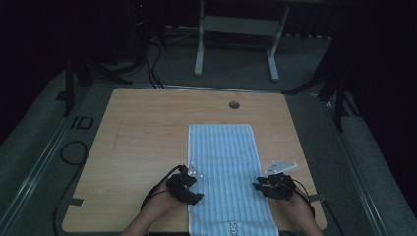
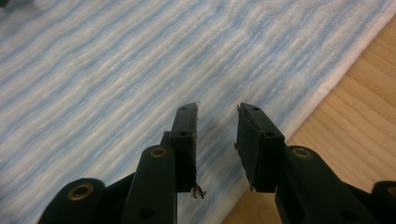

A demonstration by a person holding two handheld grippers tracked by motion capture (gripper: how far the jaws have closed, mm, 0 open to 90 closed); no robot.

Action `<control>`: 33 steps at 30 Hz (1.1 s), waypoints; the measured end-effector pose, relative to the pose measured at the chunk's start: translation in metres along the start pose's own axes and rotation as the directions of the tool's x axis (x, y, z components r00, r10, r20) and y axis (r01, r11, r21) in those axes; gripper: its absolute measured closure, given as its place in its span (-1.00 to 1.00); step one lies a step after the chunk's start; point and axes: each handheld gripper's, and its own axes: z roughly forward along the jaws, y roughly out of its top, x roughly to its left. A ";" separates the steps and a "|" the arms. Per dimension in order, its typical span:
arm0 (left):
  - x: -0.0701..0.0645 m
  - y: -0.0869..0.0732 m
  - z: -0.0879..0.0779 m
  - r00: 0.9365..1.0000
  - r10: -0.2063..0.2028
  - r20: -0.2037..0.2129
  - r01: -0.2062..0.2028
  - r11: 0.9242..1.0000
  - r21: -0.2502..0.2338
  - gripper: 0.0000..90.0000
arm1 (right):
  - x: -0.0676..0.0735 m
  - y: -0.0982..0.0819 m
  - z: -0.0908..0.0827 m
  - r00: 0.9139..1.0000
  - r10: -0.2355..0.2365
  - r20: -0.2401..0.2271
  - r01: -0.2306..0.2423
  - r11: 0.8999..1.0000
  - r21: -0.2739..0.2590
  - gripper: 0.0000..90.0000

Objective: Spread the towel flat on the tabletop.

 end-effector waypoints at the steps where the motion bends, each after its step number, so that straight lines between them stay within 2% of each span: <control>1: 0.003 0.001 0.004 1.000 -0.002 -0.011 0.002 1.000 0.007 -0.10 | -0.002 0.001 0.004 1.000 -0.003 0.002 0.003 1.000 0.003 0.50; 5: 0.007 0.004 0.007 1.000 0.000 -0.020 0.000 1.000 0.001 -0.11 | -0.010 0.002 0.020 1.000 0.000 0.022 -0.001 0.999 0.047 0.50; 8: 0.011 0.007 0.009 1.000 0.008 -0.021 -0.008 1.000 -0.004 -0.11 | -0.016 0.004 0.022 1.000 0.026 0.007 -0.026 0.999 0.032 0.50; 10: 0.018 0.009 0.010 1.000 0.003 -0.017 -0.003 1.000 -0.008 -0.11 | -0.019 0.007 0.024 1.000 0.017 0.020 -0.018 0.999 0.037 0.49; 16: 0.038 0.021 0.014 1.000 -0.010 -0.010 0.010 1.000 -0.011 -0.11 | -0.029 0.017 0.032 0.999 0.031 0.038 -0.032 0.999 0.034 0.47; 21: 0.052 0.029 0.018 1.000 -0.007 -0.018 0.006 1.000 -0.015 -0.11 | -0.036 0.025 0.038 0.998 0.040 0.049 -0.042 0.999 0.031 0.47; 28: 0.061 0.036 0.022 0.999 -0.019 -0.037 0.019 1.000 -0.014 -0.11 | -0.045 0.034 0.043 0.997 0.047 0.055 -0.049 0.998 0.039 0.47; 33: 0.066 0.040 0.023 0.999 -0.018 -0.046 0.018 1.000 -0.002 -0.11 | -0.052 0.036 0.046 0.996 0.072 0.048 -0.073 0.997 0.025 0.46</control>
